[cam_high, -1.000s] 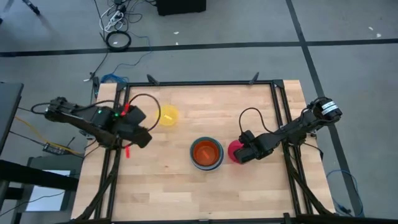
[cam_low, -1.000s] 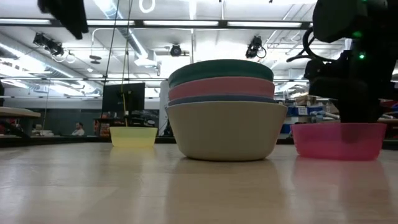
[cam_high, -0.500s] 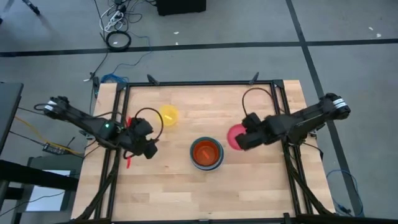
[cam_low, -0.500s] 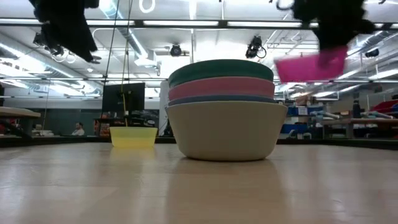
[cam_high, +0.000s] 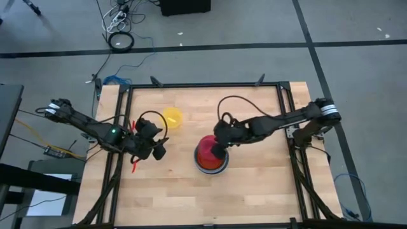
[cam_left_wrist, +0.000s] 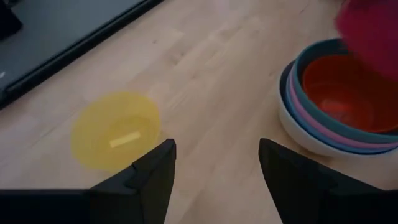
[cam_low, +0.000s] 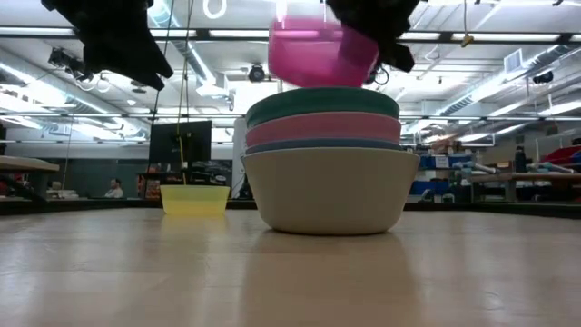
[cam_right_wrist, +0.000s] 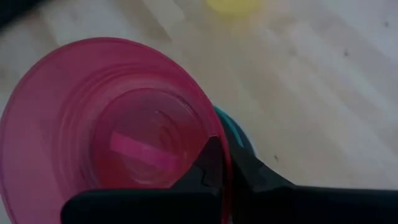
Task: Nest bowls inside each other
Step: Stack the pink bowl on top of the orange bowl, then stack the yellow bowl on top of the pink bowl
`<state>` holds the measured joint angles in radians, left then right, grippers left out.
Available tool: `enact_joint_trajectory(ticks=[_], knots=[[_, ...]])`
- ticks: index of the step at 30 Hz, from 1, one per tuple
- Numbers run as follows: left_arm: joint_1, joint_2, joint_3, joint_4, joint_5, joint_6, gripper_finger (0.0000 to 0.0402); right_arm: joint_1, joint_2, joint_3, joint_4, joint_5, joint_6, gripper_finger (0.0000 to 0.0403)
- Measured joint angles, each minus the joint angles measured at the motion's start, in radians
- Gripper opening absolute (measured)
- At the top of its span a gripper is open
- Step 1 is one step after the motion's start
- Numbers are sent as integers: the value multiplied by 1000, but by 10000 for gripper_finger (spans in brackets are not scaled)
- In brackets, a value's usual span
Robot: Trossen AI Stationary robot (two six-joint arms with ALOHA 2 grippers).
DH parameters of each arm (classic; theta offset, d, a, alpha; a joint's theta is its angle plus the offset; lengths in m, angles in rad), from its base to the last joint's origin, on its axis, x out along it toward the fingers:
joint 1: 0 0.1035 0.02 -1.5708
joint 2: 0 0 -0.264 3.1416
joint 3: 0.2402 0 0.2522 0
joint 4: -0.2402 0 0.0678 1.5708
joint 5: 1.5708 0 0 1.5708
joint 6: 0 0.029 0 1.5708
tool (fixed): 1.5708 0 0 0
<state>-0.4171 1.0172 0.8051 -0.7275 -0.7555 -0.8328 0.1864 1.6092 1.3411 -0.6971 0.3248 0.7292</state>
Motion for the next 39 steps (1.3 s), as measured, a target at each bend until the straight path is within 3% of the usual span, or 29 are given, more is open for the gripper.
enact_joint_trajectory(ticks=[8,20,24,28,31,35,39], knots=[[0,0,0,8,-26,11,238,4,61,0,-18,-85,-9,25],[6,0,0,29,-55,17,238,4,45,2,-32,-81,-34,157],[38,0,0,28,-63,60,239,5,-6,2,-83,54,-53,187],[117,20,0,29,-54,246,239,35,-92,2,-167,240,-55,200],[233,53,0,29,63,482,237,55,-164,2,-206,293,-28,200],[431,123,0,5,373,882,218,75,-234,2,-225,305,22,195],[571,191,0,31,518,1082,199,101,-256,2,-226,305,51,193]])
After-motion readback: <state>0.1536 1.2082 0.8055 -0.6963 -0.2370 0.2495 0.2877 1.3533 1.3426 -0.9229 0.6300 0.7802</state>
